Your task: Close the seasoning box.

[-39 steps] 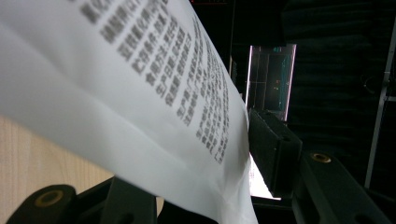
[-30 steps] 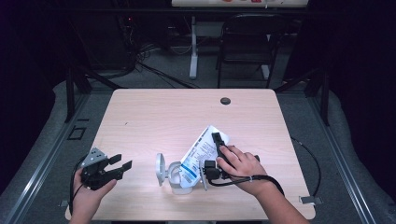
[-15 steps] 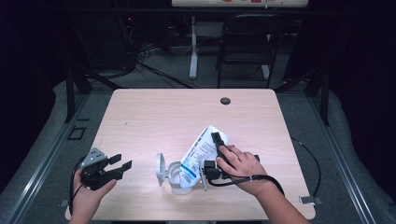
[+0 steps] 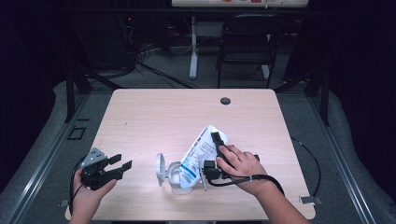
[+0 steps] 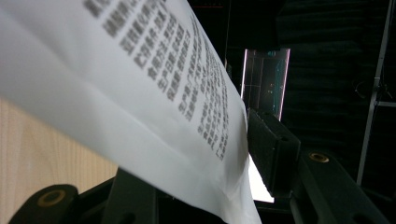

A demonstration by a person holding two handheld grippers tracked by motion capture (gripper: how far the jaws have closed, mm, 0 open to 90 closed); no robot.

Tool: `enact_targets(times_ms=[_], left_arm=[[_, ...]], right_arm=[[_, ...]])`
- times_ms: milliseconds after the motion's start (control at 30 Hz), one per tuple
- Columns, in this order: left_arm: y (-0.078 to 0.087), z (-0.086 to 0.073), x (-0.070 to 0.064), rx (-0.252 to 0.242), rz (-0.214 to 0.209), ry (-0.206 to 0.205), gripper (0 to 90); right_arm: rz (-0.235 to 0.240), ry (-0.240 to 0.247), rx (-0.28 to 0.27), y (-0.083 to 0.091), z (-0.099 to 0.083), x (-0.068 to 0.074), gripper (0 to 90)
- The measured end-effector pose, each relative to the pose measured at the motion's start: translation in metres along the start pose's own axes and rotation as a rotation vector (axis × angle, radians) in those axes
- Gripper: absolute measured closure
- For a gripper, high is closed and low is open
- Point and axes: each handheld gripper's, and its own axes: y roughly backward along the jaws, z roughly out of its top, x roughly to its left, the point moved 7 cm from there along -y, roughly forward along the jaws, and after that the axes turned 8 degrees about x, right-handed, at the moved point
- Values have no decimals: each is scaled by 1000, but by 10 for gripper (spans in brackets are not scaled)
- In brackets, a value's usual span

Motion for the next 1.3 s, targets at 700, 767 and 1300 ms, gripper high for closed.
enact_targets(times_ms=[700, 767, 1300], left_arm=[[0, 0, 0, 0, 0, 0, 466], [0, 0, 0, -3, 0, 2, 466], [-1, 0, 0, -2, 0, 1, 466]], right_arm=[[-7, 4, -1, 0, 0, -2, 567], [-7, 5, -1, 0, 0, -2, 567], [2, -10, -3, 0, 0, 1, 566]])
